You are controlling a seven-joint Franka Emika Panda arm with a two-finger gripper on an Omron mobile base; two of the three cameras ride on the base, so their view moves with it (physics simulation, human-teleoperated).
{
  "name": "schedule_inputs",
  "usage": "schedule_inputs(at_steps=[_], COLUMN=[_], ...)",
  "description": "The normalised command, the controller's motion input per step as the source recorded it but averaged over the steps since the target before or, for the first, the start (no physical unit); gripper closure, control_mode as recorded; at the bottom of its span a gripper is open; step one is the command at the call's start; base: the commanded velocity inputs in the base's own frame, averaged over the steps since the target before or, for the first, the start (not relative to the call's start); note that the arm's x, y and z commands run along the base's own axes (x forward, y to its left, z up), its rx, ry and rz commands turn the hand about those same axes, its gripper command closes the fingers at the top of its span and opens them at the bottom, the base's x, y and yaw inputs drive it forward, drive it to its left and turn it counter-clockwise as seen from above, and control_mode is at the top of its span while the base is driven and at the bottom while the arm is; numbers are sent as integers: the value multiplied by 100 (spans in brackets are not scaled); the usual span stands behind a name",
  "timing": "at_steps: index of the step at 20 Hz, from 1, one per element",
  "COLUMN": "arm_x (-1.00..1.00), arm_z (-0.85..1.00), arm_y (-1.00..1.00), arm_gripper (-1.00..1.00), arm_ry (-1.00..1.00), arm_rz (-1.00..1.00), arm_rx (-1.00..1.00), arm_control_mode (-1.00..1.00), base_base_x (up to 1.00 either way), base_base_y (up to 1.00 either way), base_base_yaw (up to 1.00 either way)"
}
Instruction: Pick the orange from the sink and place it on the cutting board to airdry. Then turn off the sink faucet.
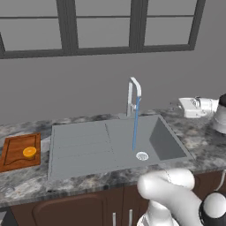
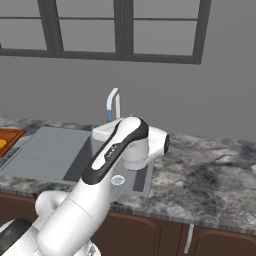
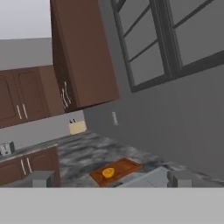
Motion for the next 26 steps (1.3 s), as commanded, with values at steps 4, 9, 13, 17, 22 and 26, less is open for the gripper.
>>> schedule_inputs(at_steps=[4,9,13,17,22,26], arm_x=[56,53,53,59,60,63], arm_z=[-21,-27,-27,-28,-29,-28], arm_y=[-7,-5,-5,-10,-11,-17], arm_gripper=[-100,-100,-100,-100,-100,-100], arm_ry=[0,0,0,0,1,1], arm_rz=[2,3,3,3,3,5], arm_rx=[0,0,0,0,0,1], arm_control_mode=[-100,-100,-100,-100,-100,-100], base_base_x=[0,0,0,0,0,0], base_base_y=[0,0,0,0,0,0], base_base_yaw=[0,0,0,0,0,0])
